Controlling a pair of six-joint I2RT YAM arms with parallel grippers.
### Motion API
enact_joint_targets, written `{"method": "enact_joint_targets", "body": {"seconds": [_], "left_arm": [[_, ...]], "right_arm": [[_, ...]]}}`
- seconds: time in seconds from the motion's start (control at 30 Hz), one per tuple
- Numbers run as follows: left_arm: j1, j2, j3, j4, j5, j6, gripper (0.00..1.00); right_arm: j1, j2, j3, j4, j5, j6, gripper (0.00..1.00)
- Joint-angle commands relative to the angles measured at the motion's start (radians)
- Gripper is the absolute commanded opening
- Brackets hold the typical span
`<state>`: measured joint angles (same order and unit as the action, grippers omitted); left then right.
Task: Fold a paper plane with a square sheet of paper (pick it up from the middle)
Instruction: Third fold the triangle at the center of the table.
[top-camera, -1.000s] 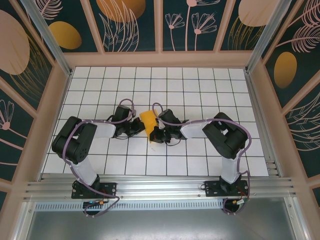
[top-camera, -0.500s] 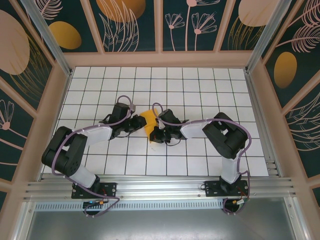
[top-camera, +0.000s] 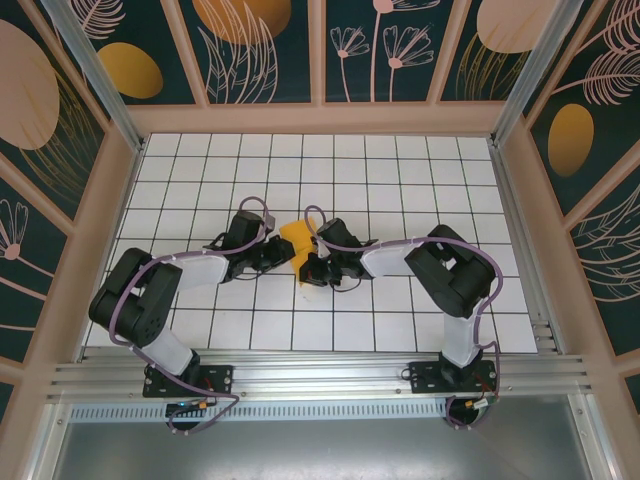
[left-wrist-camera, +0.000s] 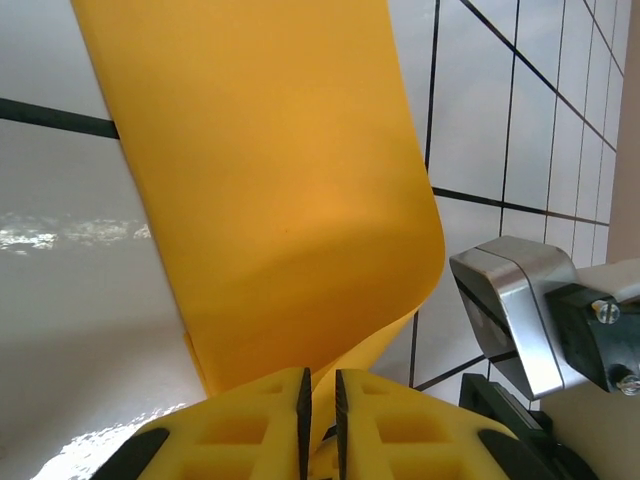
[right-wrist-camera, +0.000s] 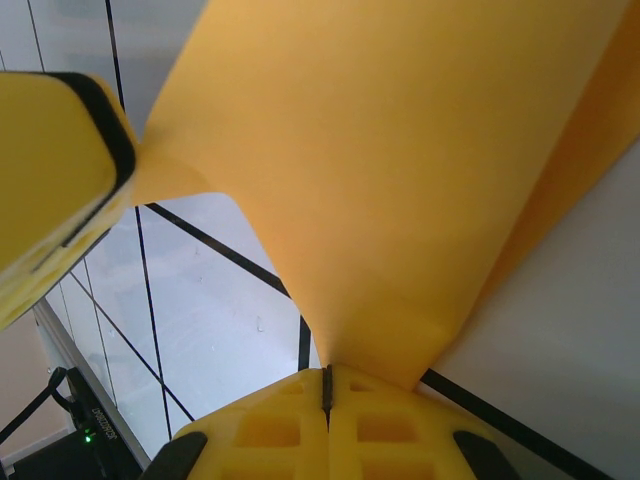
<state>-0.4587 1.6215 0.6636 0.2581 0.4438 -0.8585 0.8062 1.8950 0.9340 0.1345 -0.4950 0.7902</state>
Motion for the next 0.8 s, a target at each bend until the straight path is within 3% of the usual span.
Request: {"method": "enact_joint_targets", "body": {"seconds": [0.0, 0.23, 0.5, 0.77], "left_arm": [[-0.008, -0.022, -0.005, 0.014, -0.031, 0.001, 0.20], [-0.008, -0.106, -0.017, 0.037, -0.022, 0.012, 0.23], [-0.031, -0.113, -0.042, 0.072, 0.030, 0.022, 0.06], [-0.040, -0.017, -0.019, -0.010, -0.011, 0.048, 0.00]], "right_arm": [[0.008, 0.016, 0.002, -0.032, 0.029, -0.016, 0.03], [0.008, 0.013, -0.001, -0.032, 0.030, -0.016, 0.03], [0.009, 0.013, -0.005, -0.029, 0.032, -0.013, 0.03], [0.008, 0.012, -0.006, -0.030, 0.033, -0.013, 0.03]]}}
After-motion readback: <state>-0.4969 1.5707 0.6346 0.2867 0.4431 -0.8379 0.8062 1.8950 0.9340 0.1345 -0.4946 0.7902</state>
